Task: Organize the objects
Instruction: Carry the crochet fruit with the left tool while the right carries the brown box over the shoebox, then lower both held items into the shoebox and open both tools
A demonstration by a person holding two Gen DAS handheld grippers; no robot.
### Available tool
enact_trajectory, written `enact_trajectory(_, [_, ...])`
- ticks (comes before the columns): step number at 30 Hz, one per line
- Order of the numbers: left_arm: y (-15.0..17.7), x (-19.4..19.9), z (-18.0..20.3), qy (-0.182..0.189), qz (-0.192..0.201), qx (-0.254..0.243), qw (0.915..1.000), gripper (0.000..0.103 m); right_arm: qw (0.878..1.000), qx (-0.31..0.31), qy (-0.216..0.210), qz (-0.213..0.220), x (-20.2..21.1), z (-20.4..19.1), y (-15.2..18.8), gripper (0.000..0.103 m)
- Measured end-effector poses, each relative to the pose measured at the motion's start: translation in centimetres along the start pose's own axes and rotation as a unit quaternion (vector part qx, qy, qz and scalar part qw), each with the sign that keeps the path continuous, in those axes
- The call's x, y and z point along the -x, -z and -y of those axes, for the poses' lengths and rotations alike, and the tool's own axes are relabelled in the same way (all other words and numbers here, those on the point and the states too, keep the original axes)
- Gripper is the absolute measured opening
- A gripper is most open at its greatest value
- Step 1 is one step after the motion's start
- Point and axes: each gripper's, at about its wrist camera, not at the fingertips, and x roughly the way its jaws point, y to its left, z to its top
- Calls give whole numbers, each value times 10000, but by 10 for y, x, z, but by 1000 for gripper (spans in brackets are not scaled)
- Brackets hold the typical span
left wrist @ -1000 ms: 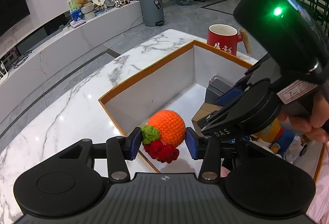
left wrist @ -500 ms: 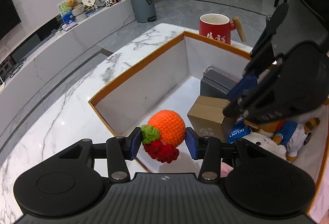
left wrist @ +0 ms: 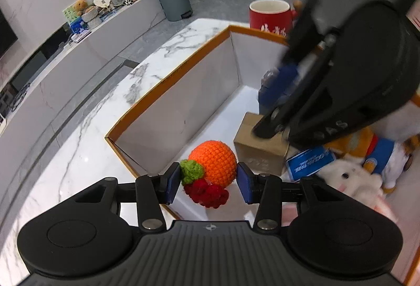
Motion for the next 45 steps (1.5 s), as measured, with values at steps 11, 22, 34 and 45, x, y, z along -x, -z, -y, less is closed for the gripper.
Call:
enact_trajectory(11, [4,-12,-13,400,-181,-355,9984,52,9798,1935,-385,-320,-44,-9,-30,45])
enact_trajectory(22, [4,-31,0,768,-301,-700,9941,52,9819,1603,-423,-913,-51,4,-34,31])
enact_trajectory(34, [-12,-64,-5,1265,-1041,-598,9847,52,9872,1520,-368,-295,-21,7,-29,36])
enact_trajectory(45, [-20,-89,-6,1705,-1708,-114,9704,53,9924,1200,-216,-173,-14,12,-21,36])
